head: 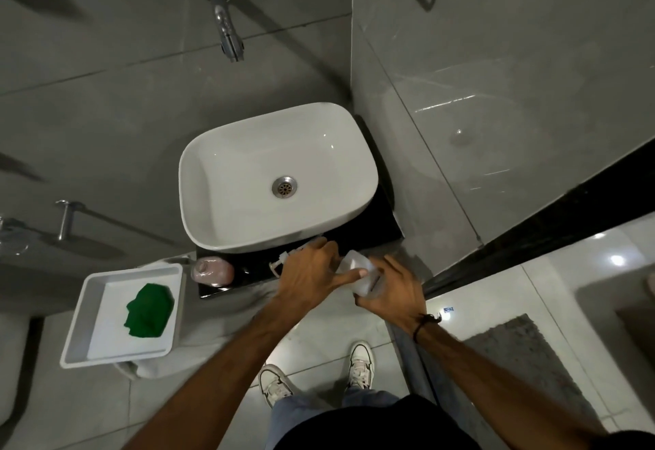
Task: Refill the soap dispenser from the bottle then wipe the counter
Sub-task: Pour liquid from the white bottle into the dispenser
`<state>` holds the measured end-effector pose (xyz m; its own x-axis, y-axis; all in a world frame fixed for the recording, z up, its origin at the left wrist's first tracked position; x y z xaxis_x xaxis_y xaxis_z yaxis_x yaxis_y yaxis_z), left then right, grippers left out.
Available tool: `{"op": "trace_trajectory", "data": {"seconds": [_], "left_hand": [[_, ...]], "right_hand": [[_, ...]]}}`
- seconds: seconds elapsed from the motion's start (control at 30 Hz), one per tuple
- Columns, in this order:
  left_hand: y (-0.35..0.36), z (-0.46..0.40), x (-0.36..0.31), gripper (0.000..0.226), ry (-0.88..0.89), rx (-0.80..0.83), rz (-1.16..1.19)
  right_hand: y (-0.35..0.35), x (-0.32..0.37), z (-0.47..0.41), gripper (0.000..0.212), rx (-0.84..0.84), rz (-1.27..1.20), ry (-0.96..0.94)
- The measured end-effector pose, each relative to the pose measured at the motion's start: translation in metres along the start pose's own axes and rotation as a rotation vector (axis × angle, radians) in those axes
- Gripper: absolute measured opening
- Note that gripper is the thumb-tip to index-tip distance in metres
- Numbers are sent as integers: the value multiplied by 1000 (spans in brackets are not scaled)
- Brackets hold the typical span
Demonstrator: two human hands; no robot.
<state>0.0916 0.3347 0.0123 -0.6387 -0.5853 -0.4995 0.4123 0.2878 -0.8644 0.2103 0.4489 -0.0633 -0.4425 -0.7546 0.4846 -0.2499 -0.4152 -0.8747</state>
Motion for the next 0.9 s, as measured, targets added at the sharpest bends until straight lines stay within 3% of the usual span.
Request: {"op": "trace_trajectory", "data": {"seconds": [0.07,0.17,0.23,0.4,0.53,0.6,0.73,0.9], "left_hand": [[0,0,-2,63,42,-13,9],[24,8,-23,49,272,148,17],[35,10,-30,41,333,182,-60],[37,6,-20,35,60,44,94],[23,4,-2,37,-172,-210,196],[23,-2,7,37,-196,-253,248],[58,-23,16,25,-83,-57,140],[113,-58,34,45,-34,136,-194]], "right_hand": [[3,-4,2,72,9,3,37],[7,-6,1,64,33,30,39],[10,-9,2,65,34,52,43],[14,-14,1,77,41,40,32],[13,-22,-3,75,46,67,48],[16,-33,1,79,60,57,86],[25,-58,12,80,122,-8,138],[24,-82,32,83,138,26,231]]}}
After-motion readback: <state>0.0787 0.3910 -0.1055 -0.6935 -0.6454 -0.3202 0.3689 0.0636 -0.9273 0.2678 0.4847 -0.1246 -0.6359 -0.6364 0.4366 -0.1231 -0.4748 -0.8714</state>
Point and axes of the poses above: each hand's wrist, its own z-axis away from the middle knuckle, its own y-axis out of the palm, x = y × z, the point moved 10 cm from there along -z, towards the middle knuckle, and after that the axes turned 9 degrees about z, right-handed, at the moved point
